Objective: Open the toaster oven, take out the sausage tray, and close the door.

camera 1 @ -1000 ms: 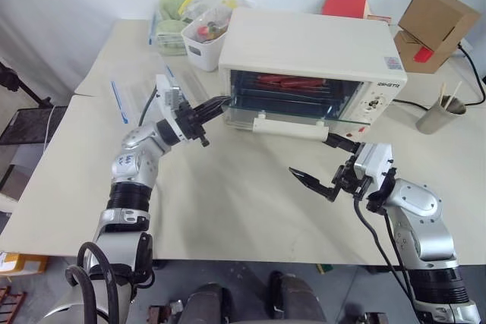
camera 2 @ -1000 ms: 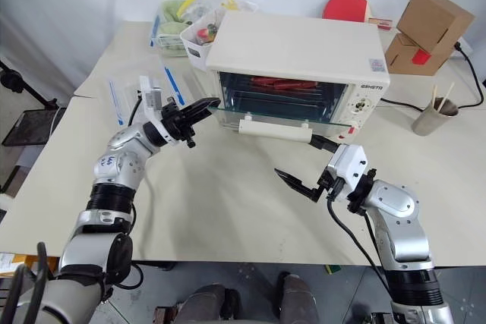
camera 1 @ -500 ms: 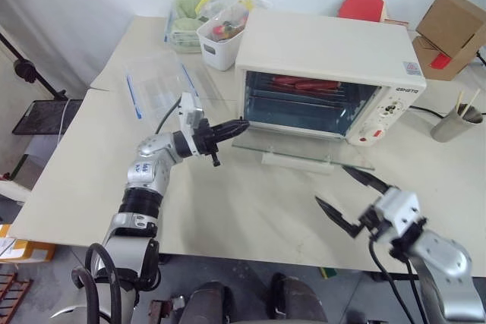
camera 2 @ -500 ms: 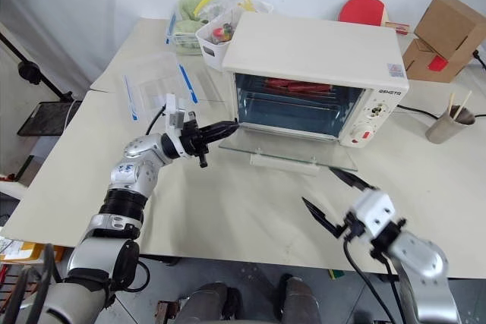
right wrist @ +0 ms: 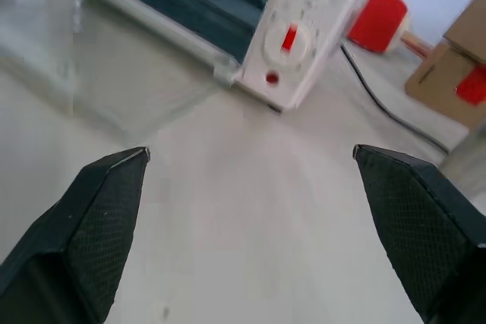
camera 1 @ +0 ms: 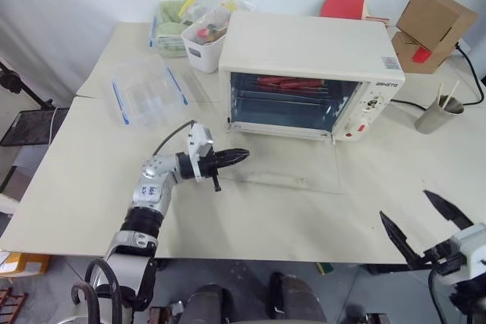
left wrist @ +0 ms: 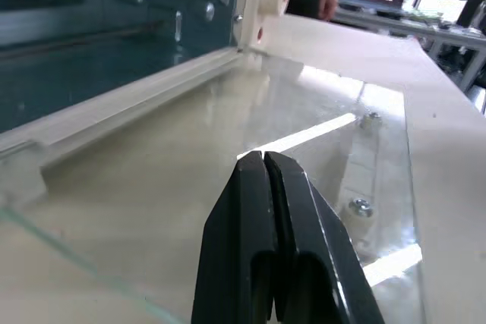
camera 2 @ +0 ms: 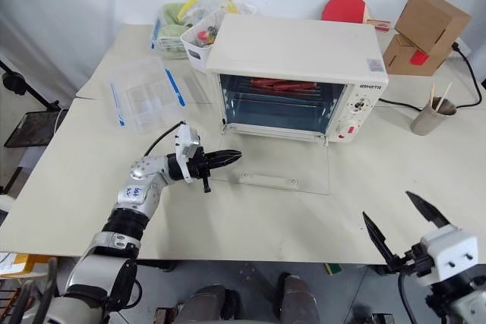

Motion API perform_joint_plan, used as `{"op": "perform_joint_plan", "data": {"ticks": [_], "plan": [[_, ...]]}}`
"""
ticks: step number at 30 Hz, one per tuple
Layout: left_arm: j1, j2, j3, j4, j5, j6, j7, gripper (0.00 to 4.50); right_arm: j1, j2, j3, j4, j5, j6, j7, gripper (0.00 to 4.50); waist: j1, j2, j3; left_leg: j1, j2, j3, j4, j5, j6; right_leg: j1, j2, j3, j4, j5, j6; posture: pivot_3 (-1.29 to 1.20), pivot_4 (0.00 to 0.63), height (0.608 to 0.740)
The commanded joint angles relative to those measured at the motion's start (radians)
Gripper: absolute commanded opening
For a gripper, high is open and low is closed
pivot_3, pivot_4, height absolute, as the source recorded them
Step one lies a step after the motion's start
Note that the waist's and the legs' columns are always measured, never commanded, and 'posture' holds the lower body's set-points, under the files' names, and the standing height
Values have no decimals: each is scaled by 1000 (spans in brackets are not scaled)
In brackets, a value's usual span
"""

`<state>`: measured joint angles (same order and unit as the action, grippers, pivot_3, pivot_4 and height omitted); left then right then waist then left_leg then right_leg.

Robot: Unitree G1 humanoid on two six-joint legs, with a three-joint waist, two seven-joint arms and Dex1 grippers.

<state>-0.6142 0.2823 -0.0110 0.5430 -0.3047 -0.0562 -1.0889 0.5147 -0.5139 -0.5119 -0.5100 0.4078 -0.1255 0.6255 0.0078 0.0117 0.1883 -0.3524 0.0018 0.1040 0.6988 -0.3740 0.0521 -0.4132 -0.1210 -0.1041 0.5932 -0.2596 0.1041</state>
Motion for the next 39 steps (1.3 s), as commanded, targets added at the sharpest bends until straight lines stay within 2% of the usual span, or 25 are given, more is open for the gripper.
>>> {"op": "perform_joint_plan", "data": {"ticks": [1, 4, 5, 6, 8, 9, 10, 12, 17, 22, 26, 32, 36, 39], "plan": [[45, 20, 9, -50, 21, -23, 38, 30, -69, -67, 9, -69, 23, 110, -22, 4500, 1, 0, 0, 0, 0, 0, 0, 0, 0, 0, -2, 0, 0, 0, 0, 0, 150, 740], [101, 31, 20, -122, 15, -15, 74, 30, -231, -142, 92, -86, 19, 234, -37, 4500, -2, 0, 0, 0, -1, 0, 0, 0, 0, 0, -4, -1, 1, 0, -1, 0, 150, 740], [133, 36, 40, -179, -7, 4, 93, 30, -321, -160, 156, -84, 3, 262, -32, 4500, -10, 0, 0, 0, -1, 0, 0, 0, 1, 0, -5, -1, 1, 0, -1, 0, 150, 740], [164, 40, 61, -238, -38, 30, 108, 320, -400, -169, 214, -81, -5, 288, -25, 4500, -12, 0, 0, 0, -2, 0, 0, 0, 1, 0, -5, -1, 1, 0, -1, 0, 150, 740], [205, 46, 89, -320, -77, 70, 134, 566, -494, -178, 287, -70, -30, 327, -23, 4500, -10, 0, 0, 0, -1, -1, 0, 0, 1, -1, -5, -2, 2, -1, -1, 0, 150, 740], [227, 53, 107, -366, -99, 92, 147, 938, -542, -184, 329, -52, -58, 344, -21, 4500, -10, 0, 0, -1, -2, -2, 0, 0, 1, -2, -5, -3, 3, -1, -2, 0, 150, 740], [247, 59, 123, -409, -122, 107, 154, 1094, -582, -193, 368, -33, -94, 341, -10, 4500, -9, 0, 0, -1, -2, -2, 0, 0, 1, -2, -6, -3, 3, -1, -2, 0, 150, 740], [311, 91, 160, -527, -162, 139, 166, 1596, -715, -169, 467, 58, -215, 293, -37, 4500, -11, -1, 0, -3, -2, -3, 0, 0, 1, -3, -6, -5, 3, -1, -2, 0, 150, 740], [448, 133, 228, -731, -215, 219, 258, 3192, -978, -106, 678, 329, -539, 169, -145, 4500, -10, 0, 0, -3, -6, -4, 1, 1, 2, -2, -10, -6, 2, -1, -1, 0, 150, 740], [518, 125, 238, -825, -240, 256, 316, 4490, -1150, -39, 760, 573, -716, 84, -253, 4500, -14, -1, 0, -4, -6, -7, 1, 1, 2, -1, -9, -10, 2, -1, -1, 0, 150, 740], [536, 117, 236, -854, -250, 268, 342, 4490, -1235, -33, 787, 714, -827, 37, -336, 4500, -12, 0, 0, -5, -6, -7, 1, 1, 2, -1, -9, -13, 2, -1, -1, 0, 150, 740], [542, 114, 234, -858, -255, 265, 360, 4490, -1263, -29, 777, 799, -893, 16, -392, 4500, -16, 0, 0, -5, -6, -8, 0, 1, 2, -1, -6, -14, 2, -1, -1, 0, 150, 740], [546, 116, 229, -863, -258, 266, 360, 4500, -1249, -33, 768, 808, -909, 23, -402, 3609, -21, 0, 0, -5, -5, -8, 0, 2, 1, -1, -4, -13, 2, -1, -1, 0, 150, 740], [547, 118, 225, -864, -263, 267, 357, 4500, -1248, -38, 761, 825, -922, 21, -420, 2482, -25, 0, 0, -5, -5, -8, 0, 2, 1, -1, -3, -13, 1, -1, -1, 0, 150, 740]]}}
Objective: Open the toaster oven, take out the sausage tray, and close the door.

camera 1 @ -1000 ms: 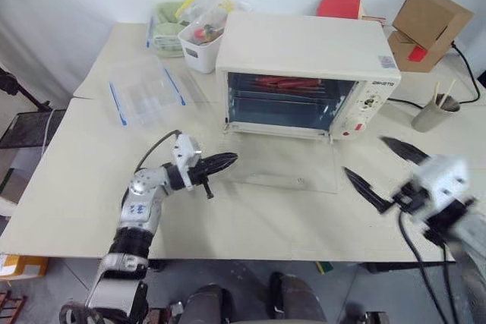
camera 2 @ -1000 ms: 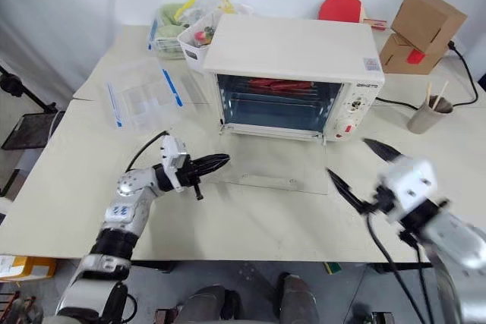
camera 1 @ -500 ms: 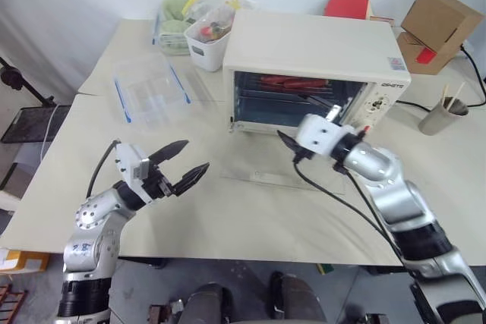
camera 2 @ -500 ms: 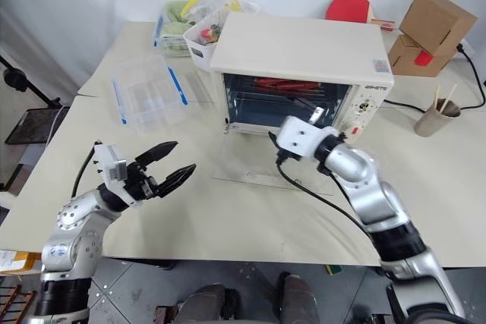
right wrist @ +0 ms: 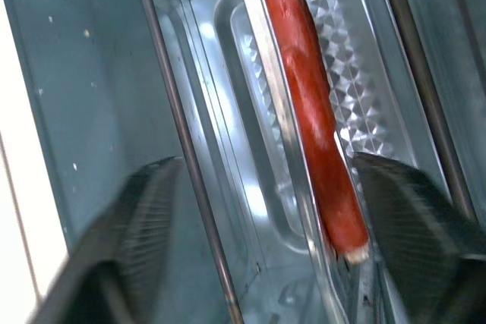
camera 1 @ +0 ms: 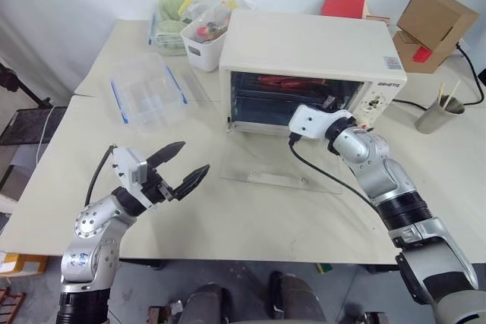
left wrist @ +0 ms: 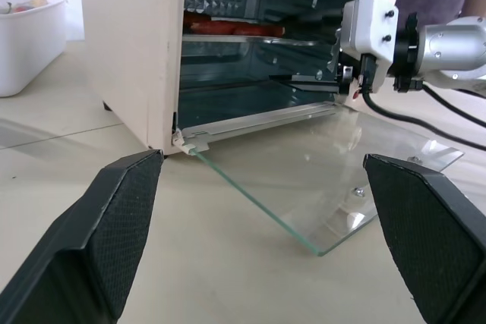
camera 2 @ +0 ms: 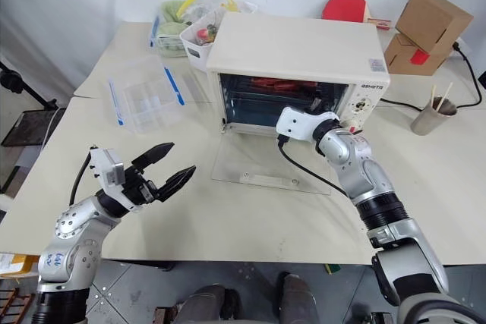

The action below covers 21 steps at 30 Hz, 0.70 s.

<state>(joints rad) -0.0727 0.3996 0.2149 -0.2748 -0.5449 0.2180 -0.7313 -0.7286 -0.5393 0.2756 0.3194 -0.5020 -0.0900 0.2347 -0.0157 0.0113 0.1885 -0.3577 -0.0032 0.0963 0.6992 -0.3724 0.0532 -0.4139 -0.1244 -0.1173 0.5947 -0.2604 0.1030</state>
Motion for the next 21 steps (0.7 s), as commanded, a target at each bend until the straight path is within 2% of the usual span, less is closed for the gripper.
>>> {"op": "perform_joint_plan", "data": {"ticks": [1, 4, 14, 19, 21], "plan": [[2, 1, -3, -41, -22, -7, -2, 4500, -10, -10, -26, 1, -18, -13, -36, 2203, -3, 0, 0, 0, 0, 0, 0, 0, 0, 0, 0, 0, 0, 0, 0, 0, 150, 740], [-9, 1, -12, -31, -21, -8, -8, 4500, -18, -4, -24, 11, -31, -7, -47, 1137, -8, 0, 0, 0, 0, 0, 0, 0, 0, 0, 0, 0, 0, 0, 0, 0, 150, 740], [-187, -2, -85, 95, -3, -22, -72, 4500, -64, 18, -19, 60, -42, 1, -56, 1137, -11, 0, 0, 0, 0, 0, 0, 1, -1, 1, 2, 0, 0, 0, 0, 0, 150, 740], [-325, -4, -108, 230, 10, -45, -131, 4500, -73, 22, -26, 42, -55, 1, -63, 82, -11, -2, -1, 0, 2, -1, 0, 1, -1, 1, 5, -1, -1, 0, 0, 0, 150, 740], [-385, -9, -114, 286, 9, -47, -150, 4500, -72, 24, -31, 31, -63, 0, -66, 82, -11, -2, -1, 0, 2, -1, 0, 1, -1, 1, 7, -1, -2, 0, 0, 0, 150, 740]]}}
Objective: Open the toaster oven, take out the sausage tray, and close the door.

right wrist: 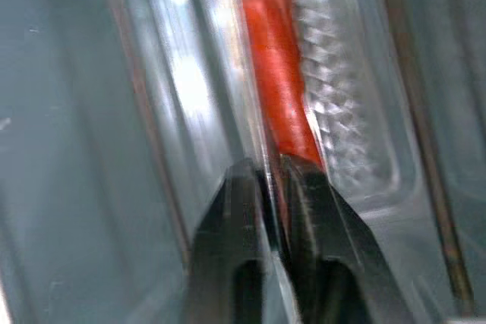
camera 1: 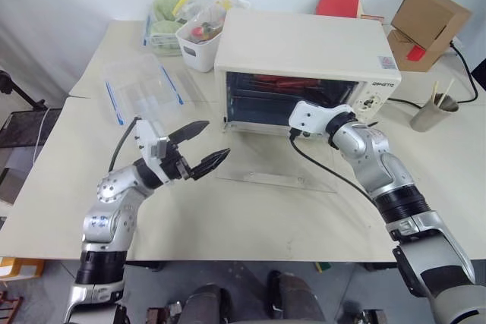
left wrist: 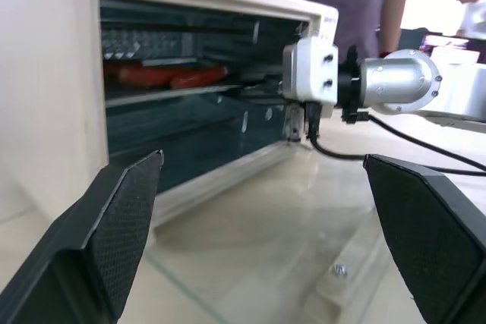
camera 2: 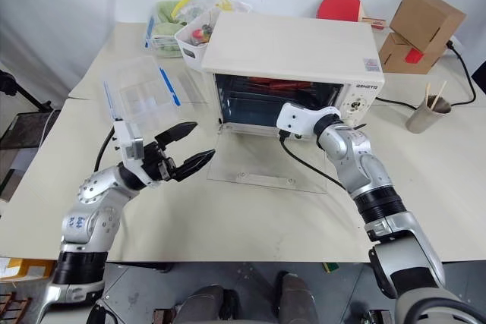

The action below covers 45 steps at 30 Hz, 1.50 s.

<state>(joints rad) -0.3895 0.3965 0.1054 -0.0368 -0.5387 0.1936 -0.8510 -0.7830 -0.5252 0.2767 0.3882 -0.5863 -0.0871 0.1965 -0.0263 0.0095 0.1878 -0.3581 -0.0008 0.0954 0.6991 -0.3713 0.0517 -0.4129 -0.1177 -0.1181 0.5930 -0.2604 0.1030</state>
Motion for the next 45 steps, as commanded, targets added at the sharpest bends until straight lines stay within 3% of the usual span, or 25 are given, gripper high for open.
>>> {"op": "perform_joint_plan", "data": {"ticks": [1, 10, 19, 36, 45], "plan": [[-108, -14, -9, 83, 1, -22, -38, 4500, -16, 9, -33, -46, 18, -6, -27, 82, -1, 0, 0, 0, 0, 0, 0, 0, 0, 0, 0, 0, 0, 0, 0, 0, 150, 740], [-369, -60, -17, 314, 13, -7, -81, 4500, -16, -22, -29, -102, 9, -50, 31, 82, -1, 0, 0, -2, 1, 0, -1, 0, -1, -2, 2, -5, -1, 0, 0, 0, 150, 740], [-417, -63, 8, 376, 7, 22, -89, 4500, 44, -56, -31, -237, 32, -96, 127, 82, -2, 0, 1, -3, 2, -1, -1, 0, -1, -2, 3, -6, -2, 0, 0, 0, 150, 740], [-417, -32, 31, 420, 22, 105, -87, 4500, 506, -136, -149, -821, 48, 16, 329, 82, 3, 0, 1, -1, 3, 1, 0, 1, -3, -2, 4, -3, 0, 0, 0, 0, 150, 740], [-431, -47, 37, 453, 16, 102, -105, 4500, 639, -145, -197, -957, 26, 54, 355, 82, 18, 0, 1, 1, 2, 2, 0, 2, -3, -1, 3, -2, 1, 0, 0, 0, 150, 740]]}}
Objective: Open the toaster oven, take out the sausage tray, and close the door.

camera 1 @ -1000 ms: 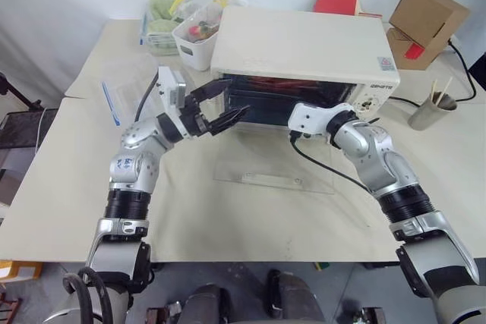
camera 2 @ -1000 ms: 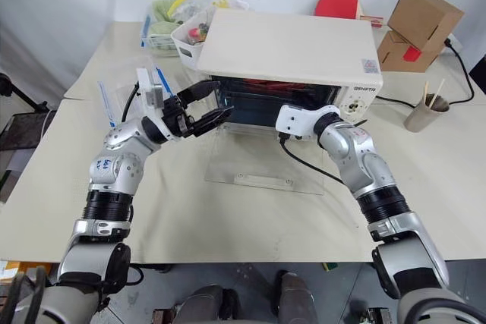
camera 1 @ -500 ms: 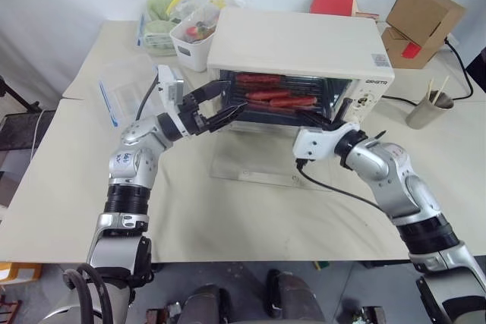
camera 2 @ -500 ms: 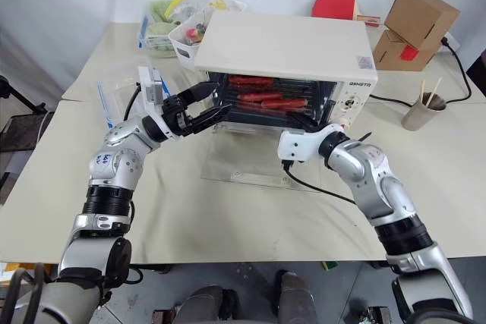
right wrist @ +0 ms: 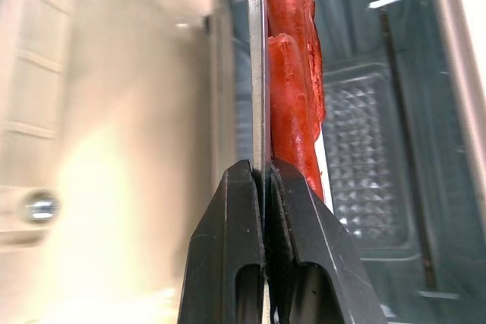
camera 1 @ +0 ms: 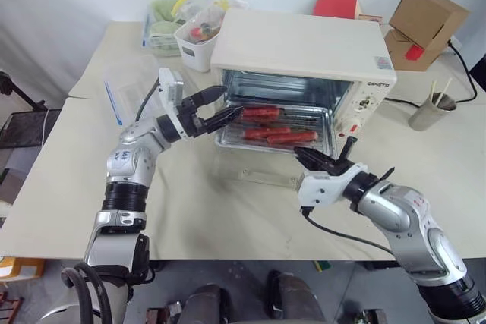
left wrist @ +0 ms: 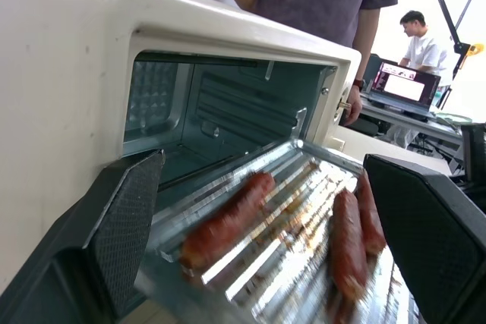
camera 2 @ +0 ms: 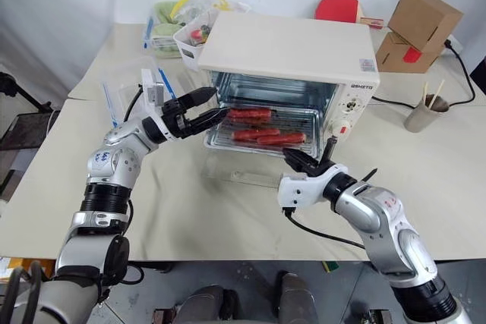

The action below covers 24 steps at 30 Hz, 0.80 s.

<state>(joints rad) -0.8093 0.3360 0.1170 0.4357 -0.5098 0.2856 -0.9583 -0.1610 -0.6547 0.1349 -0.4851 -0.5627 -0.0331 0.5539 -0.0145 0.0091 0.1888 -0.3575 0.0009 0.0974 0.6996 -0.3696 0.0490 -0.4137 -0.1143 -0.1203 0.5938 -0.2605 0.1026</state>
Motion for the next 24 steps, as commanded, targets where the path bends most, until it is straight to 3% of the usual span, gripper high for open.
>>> {"op": "perform_joint_plan", "data": {"ticks": [1, 6, 13, 18, 24], "plan": [[0, 24, 31, -34, -24, 39, 1, 4500, 33, -18, -63, -96, 2, 1, 2, 82, 9, 0, 0, 0, 0, 0, 0, 0, 0, 0, 0, 0, 0, 0, 0, 0, 150, 740], [71, 105, 75, -134, -97, 231, 9, 4500, 97, -17, -87, -159, 4, 3, 16, 82, 11, 0, 0, 0, 0, 0, -1, 0, 0, 0, 1, 0, 0, 0, 0, 0, 150, 740], [115, 224, 214, -214, -352, 910, 195, 4500, 104, -19, -98, -167, 39, -95, -13, 82, 16, -1, 0, 0, 0, -3, 0, 0, 0, 1, -1, 6, 0, 0, 0, 0, 150, 740], [93, 178, 297, -237, -463, 1185, 309, 4500, 78, -31, -78, -98, 70, -192, -15, 82, 16, -1, 0, 0, -2, -5, 0, 0, 0, 1, -1, 8, 1, 0, 0, 0, 150, 740], [85, 117, 376, -263, -503, 1305, 395, 4500, 22, -22, -53, -35, 88, -233, -3, 82, 13, -1, 1, 1, -1, -4, 0, 0, -1, 1, 0, 9, 1, 0, 0, 0, 150, 740]]}}
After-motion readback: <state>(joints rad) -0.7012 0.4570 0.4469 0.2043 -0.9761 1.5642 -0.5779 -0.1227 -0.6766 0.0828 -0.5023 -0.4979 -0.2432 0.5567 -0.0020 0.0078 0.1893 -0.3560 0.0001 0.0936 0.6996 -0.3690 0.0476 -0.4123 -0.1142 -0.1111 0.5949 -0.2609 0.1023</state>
